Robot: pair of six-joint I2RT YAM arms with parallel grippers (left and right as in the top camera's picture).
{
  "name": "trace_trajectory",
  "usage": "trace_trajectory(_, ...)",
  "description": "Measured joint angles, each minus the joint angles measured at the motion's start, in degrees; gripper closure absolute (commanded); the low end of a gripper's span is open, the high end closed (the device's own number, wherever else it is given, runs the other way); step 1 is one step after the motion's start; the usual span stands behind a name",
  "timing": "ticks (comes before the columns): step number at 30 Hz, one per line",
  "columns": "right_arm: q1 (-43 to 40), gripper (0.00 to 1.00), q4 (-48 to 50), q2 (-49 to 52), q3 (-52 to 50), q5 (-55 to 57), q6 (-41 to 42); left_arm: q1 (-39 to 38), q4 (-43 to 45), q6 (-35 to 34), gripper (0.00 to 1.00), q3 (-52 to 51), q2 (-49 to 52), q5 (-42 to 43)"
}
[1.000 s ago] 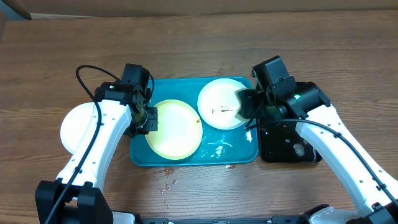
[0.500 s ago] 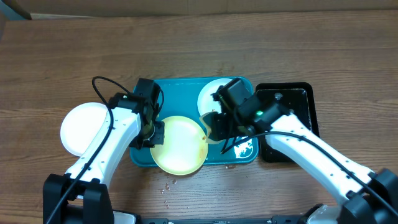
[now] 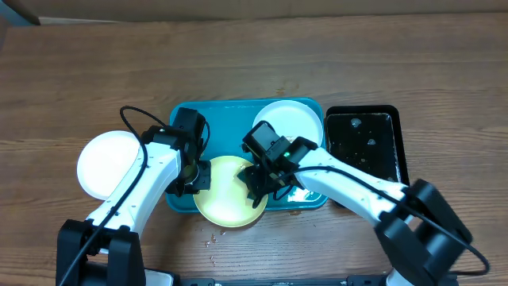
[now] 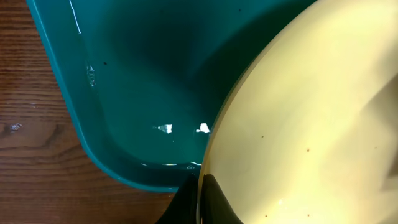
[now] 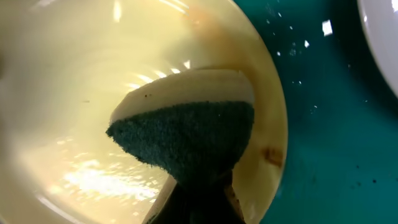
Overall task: Clean dirty plates on tray and stack at the side
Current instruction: 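Scrub the yellow plate with the sponge while the left gripper holds it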
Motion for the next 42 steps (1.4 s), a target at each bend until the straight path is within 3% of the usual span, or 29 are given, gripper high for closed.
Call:
trace_trajectory(15, 0.07, 0.96, 1.79, 1.77, -0.07, 12.11, 6.38, 0.00, 0.15, -0.28, 0.96, 0.00, 0.00, 1.31)
trace_trajectory(25, 0.17, 0.96, 1.27, 1.77, 0.07, 16.65, 15.04, 0.00, 0.31, -1.07, 0.96, 0.00, 0.00, 2.40)
trace_trajectory(42, -2.03, 0.96, -7.69, -5.27, 3.85, 23.30, 16.50, 0.00, -0.48, -1.07, 0.96, -0.04, 0.00, 1.60)
